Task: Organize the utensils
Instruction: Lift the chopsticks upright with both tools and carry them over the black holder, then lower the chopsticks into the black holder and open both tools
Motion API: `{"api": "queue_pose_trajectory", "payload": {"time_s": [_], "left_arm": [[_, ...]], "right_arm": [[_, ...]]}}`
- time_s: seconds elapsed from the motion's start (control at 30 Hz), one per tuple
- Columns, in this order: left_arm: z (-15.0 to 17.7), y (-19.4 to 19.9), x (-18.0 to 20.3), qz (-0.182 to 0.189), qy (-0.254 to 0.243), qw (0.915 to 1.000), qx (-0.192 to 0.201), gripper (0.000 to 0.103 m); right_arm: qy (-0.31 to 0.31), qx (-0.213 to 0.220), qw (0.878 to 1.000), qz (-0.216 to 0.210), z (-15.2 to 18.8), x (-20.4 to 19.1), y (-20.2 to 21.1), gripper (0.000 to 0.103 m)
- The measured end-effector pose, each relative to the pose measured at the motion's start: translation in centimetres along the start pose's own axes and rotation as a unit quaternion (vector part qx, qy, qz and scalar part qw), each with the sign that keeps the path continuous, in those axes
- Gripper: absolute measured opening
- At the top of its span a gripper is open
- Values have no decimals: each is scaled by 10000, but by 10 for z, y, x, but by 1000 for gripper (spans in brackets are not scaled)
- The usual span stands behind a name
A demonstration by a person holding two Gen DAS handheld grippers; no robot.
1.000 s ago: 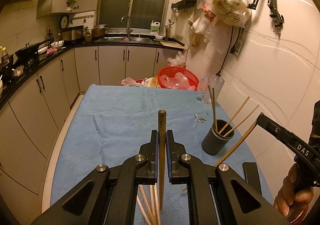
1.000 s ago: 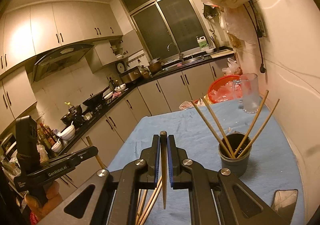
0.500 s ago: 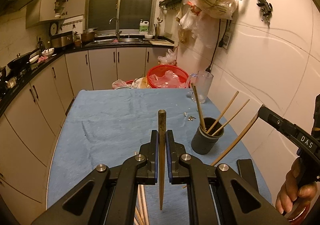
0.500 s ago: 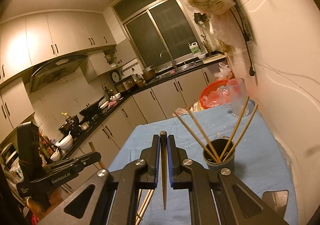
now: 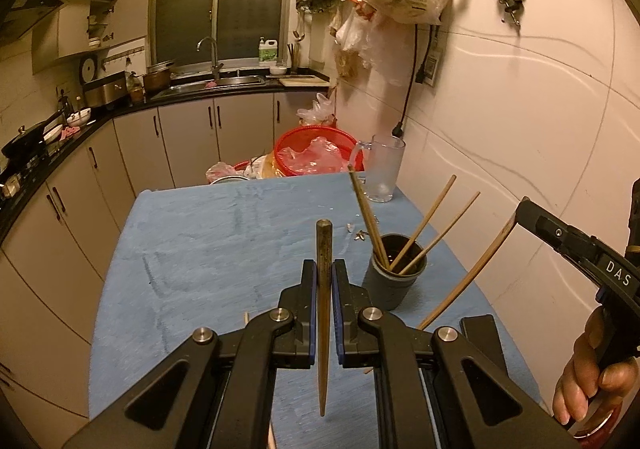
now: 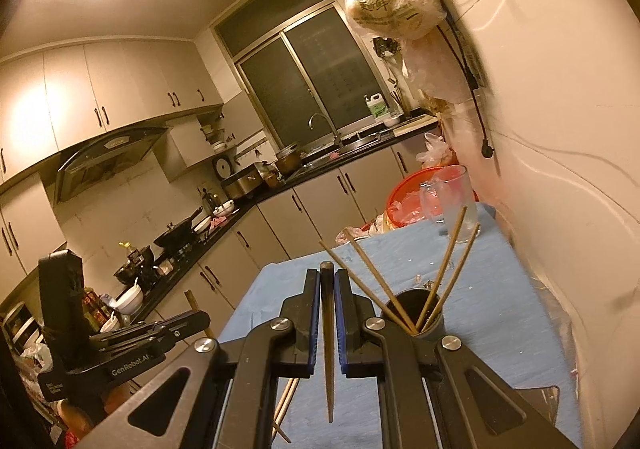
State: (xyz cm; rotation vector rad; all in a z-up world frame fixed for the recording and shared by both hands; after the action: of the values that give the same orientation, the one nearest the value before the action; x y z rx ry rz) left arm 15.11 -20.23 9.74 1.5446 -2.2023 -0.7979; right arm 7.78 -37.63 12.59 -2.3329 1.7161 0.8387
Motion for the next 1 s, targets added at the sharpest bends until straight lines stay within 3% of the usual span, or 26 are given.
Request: {"api": "queue_pose_trajectory", "payload": {"time_s": [0.27, 0.67, 0.87, 1.0], "left_arm": [[-27, 3, 25, 198, -69, 9997, 137, 8], [-101, 3, 54, 486, 168, 9967, 630, 8], [-124, -19, 62, 636, 550, 9934, 775, 8], [-119, -49, 70, 682, 654, 9937, 608, 8]], "right_arm": [[26, 210, 9997, 142, -24, 11, 12, 8], [262, 856, 9950, 439, -99, 20, 27, 8], [536, 1023, 9904, 765, -118, 26, 16, 8], [561, 944, 9901, 876, -114, 39, 0, 8]]}}
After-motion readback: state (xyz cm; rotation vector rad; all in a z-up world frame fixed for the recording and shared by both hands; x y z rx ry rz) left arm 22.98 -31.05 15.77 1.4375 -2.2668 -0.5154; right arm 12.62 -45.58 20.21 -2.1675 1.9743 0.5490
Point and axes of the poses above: each gripper's, at about its wrist camera, not at the fingertips, and y roughly against the way its jaws point, x to its right, z to its underside, the point moved 9 cm from there along -y, roughly the way its jaws point, and after that the axes turned 12 degrees about -z, right-handed, at the moved point
